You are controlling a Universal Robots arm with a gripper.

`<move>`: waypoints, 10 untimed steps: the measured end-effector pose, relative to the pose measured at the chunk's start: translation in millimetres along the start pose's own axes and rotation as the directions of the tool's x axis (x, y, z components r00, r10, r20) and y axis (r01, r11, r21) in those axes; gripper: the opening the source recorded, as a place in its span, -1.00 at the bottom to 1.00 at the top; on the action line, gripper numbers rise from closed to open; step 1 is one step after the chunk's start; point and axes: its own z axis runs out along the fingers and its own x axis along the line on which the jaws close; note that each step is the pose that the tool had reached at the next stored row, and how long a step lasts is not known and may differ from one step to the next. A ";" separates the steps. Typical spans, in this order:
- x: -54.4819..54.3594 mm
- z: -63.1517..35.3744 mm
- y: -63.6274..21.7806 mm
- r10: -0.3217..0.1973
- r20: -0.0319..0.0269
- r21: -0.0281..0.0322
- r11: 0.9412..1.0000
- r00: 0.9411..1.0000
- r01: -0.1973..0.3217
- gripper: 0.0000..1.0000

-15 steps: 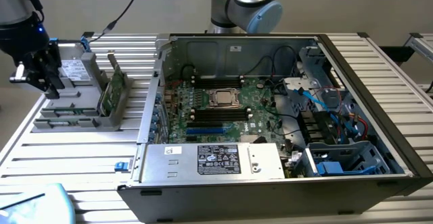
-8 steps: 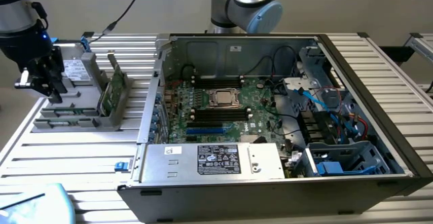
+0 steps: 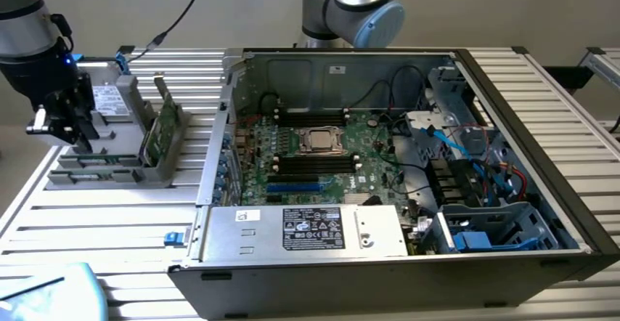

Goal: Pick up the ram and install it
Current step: 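Pick up the ram and move it above insertion slot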

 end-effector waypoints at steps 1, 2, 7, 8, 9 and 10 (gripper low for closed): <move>0.3 1.0 0.0 0.000 0.000 0.000 1.000 1.000 0.000 -0.26; 0.6 2.1 -0.1 0.000 0.000 0.000 1.000 1.000 0.000 -0.26; 2.0 7.9 -0.3 0.000 0.000 0.000 1.000 1.000 0.000 -0.26; 2.2 9.1 -0.3 0.000 0.000 0.000 1.000 1.000 0.000 -0.26; 2.4 10.3 -0.3 0.000 0.000 0.000 1.000 1.000 0.000 -0.26; 2.6 11.6 -0.2 0.000 0.000 0.000 1.000 1.000 0.000 -0.26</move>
